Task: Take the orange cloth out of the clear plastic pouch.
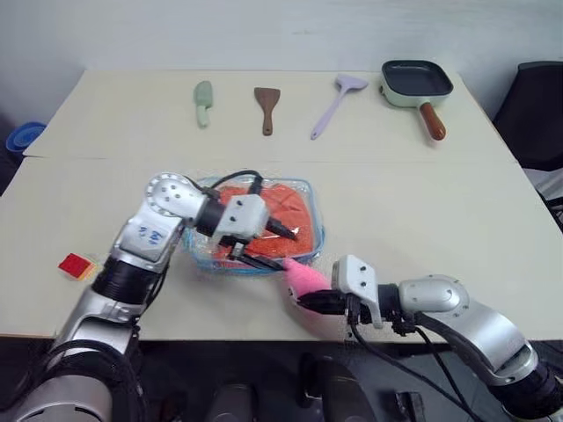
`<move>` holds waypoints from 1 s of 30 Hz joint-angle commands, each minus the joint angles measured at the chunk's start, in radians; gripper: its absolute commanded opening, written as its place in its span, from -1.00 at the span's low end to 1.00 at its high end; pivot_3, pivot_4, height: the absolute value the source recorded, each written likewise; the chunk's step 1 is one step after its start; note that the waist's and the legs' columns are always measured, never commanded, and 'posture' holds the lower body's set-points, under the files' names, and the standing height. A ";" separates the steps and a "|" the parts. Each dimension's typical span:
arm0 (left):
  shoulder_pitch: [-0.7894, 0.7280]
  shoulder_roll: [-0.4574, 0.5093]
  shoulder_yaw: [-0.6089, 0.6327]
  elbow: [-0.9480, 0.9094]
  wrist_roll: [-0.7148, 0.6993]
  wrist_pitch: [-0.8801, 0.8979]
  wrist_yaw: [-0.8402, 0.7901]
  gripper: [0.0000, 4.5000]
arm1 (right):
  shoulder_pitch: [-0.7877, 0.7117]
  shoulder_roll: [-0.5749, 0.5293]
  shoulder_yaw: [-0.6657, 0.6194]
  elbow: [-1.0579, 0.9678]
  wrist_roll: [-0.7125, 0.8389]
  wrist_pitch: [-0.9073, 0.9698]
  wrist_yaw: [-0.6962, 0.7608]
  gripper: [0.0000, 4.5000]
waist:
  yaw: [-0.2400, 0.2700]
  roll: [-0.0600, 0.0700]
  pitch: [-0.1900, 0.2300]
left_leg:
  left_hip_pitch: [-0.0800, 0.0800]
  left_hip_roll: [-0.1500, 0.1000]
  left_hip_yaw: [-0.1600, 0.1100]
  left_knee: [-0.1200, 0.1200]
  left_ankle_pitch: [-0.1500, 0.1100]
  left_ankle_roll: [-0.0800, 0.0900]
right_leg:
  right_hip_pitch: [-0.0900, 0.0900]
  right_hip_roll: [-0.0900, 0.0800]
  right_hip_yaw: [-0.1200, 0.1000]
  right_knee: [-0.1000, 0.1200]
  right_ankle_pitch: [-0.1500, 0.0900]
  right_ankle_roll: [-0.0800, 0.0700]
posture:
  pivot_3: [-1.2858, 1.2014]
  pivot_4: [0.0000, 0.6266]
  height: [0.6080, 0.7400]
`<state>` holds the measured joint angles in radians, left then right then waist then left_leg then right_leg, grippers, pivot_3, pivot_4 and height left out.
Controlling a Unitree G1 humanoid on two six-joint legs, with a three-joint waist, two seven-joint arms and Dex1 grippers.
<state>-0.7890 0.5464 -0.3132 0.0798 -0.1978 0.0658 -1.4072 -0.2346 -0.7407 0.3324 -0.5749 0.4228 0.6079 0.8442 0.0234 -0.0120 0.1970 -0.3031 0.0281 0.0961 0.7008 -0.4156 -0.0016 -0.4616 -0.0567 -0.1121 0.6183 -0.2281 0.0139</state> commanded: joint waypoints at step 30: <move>0.003 -0.039 -0.156 0.207 0.213 -0.476 -0.038 -1.00 | -0.236 -0.114 -0.061 0.366 -0.292 -0.379 0.079 0.30 | -0.002 -0.002 -0.002 | 0.001 0.000 0.000 -0.001 -0.001 0.003 | 0.001 -0.002 -0.002 -0.004 0.000 0.000 | 0.03 -0.52 1.00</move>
<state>-0.7988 0.4973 -0.4597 0.2985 -0.0285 -0.4208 -1.4631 -0.4468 -0.8697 0.2250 -0.2615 0.2202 0.3664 0.8998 0.0216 -0.0145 0.1955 -0.3020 0.0278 0.0961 0.6999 -0.4163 0.0015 -0.4609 -0.0583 -0.1141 0.6138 -0.2280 0.0141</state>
